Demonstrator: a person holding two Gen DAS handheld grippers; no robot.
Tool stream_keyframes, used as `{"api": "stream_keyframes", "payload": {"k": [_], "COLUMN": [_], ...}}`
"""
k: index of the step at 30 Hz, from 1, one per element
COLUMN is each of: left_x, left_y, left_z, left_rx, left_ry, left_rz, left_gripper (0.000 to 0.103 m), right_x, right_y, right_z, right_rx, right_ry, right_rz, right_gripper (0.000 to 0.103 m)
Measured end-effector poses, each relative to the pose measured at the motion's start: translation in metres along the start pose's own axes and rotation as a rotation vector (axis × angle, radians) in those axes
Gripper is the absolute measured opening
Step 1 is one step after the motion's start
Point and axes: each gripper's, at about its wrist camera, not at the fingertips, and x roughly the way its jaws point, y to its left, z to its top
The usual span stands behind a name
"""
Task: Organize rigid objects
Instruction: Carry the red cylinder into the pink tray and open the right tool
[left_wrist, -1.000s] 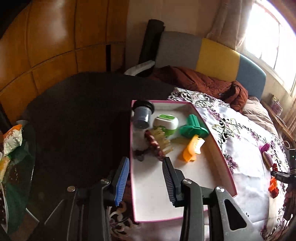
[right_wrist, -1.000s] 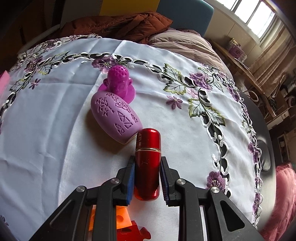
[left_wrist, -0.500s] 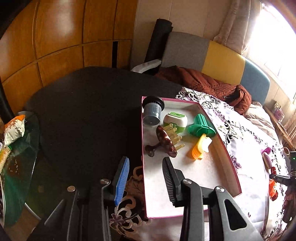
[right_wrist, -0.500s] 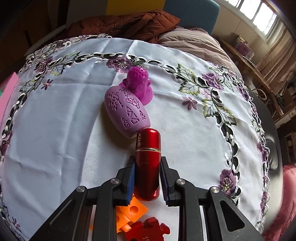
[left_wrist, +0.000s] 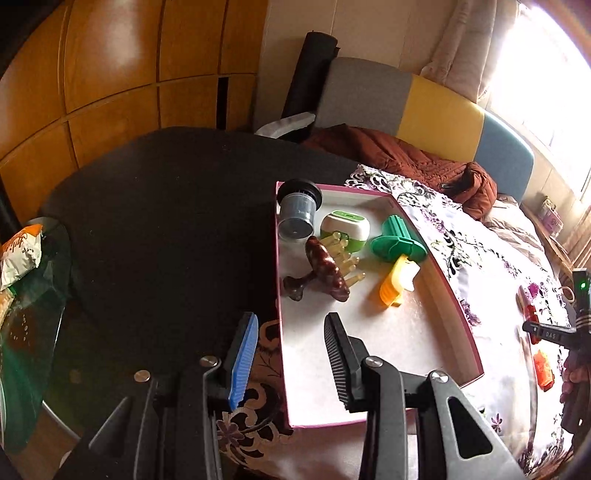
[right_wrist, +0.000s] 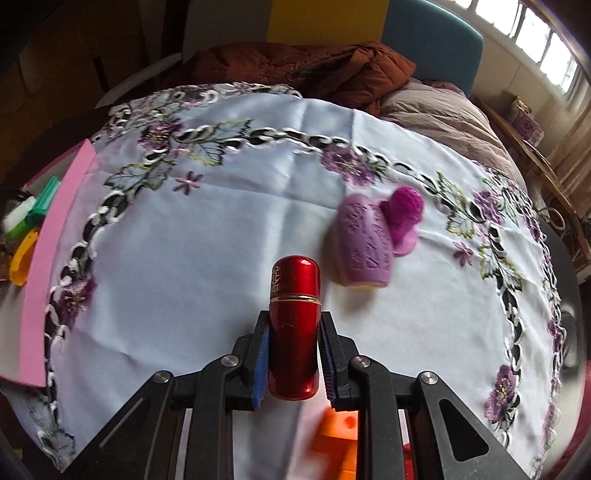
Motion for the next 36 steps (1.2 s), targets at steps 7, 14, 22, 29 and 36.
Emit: {"api": "stream_keyframes", "payload": {"k": [7,14,22,29,36], "left_x": [0.003,0.003,0.003,0.003,0.004], "left_y": [0.006,0.014,0.02,0.023,0.025], "left_z": [-0.001,-0.003,-0.004,-0.006,-0.006], "left_rx": [-0.012,-0.022,-0.032,-0.034,-0.037], "left_ry": [0.004,0.007,0.004,0.004,0.007], "left_rz": [0.024,0.046,0.055,0.062,0.067], "left_gripper": [0.037,0.037,0.037,0.037,0.037], "right_x": [-0.032,-0.073,-0.053,-0.018,-0.017], "right_y": [0.076,0.165,0.253,0.278,0.289], "right_z": [0.01,0.01,-0.008,-0.005,-0.006], "right_rx": [-0.089,-0.21,-0.298,-0.272,-0.287], "right_ry": [-0.075,-0.13,-0.004,0.064,0.05], "right_rz": [0.191,0.412,0.489,0.41,0.413], "right_gripper": [0.024,0.024,0.024,0.025,0.028]}}
